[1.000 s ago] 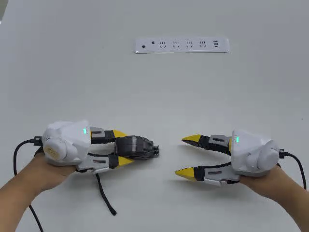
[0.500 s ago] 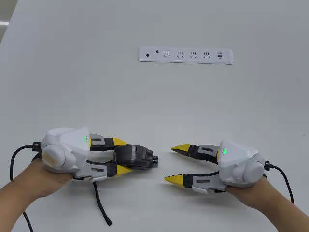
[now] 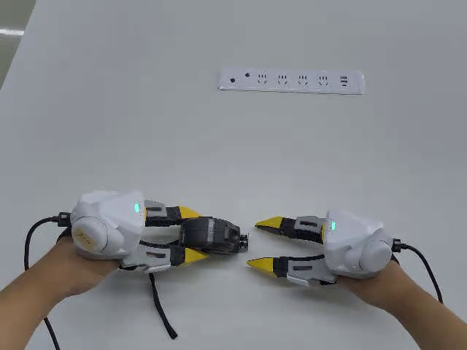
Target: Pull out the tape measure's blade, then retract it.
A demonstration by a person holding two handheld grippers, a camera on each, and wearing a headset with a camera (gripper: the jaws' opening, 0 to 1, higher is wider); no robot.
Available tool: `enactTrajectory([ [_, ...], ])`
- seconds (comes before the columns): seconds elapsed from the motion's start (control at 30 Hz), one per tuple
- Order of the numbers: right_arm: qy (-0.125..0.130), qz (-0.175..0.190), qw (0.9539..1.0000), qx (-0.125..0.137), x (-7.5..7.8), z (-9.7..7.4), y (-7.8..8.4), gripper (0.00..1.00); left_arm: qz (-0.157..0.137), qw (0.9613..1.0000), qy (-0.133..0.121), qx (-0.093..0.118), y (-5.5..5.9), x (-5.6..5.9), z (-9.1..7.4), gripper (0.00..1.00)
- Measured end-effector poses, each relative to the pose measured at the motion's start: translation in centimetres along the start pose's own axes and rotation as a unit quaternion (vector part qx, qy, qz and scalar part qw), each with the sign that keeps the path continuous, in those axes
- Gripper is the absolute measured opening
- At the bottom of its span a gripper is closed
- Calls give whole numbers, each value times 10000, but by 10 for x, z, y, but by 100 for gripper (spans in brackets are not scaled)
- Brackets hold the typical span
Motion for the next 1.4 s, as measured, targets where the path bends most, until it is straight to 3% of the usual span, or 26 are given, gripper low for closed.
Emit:
enactTrajectory([
  [0.9, -146, -461, 9987, -132, 4, 14, 2, 15, 10, 10000, -1, -10, 3, -2, 0, 30],
  [1.4, -186, -615, 9979, -107, 4, 15, 2, 14, 37, 10000, -4, -20, 4, -2, 0, 30],
])
Point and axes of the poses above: the centre of the closed fingertips' face, and the gripper's own axes: z roughly forward along the fingers, x roughly to its right, y roughly out of its underside, the point moved 4 cm from there along -z, roughly backward along the fingers, and after that the axes turned 4 degrees about -y, right-handed, at the moved point
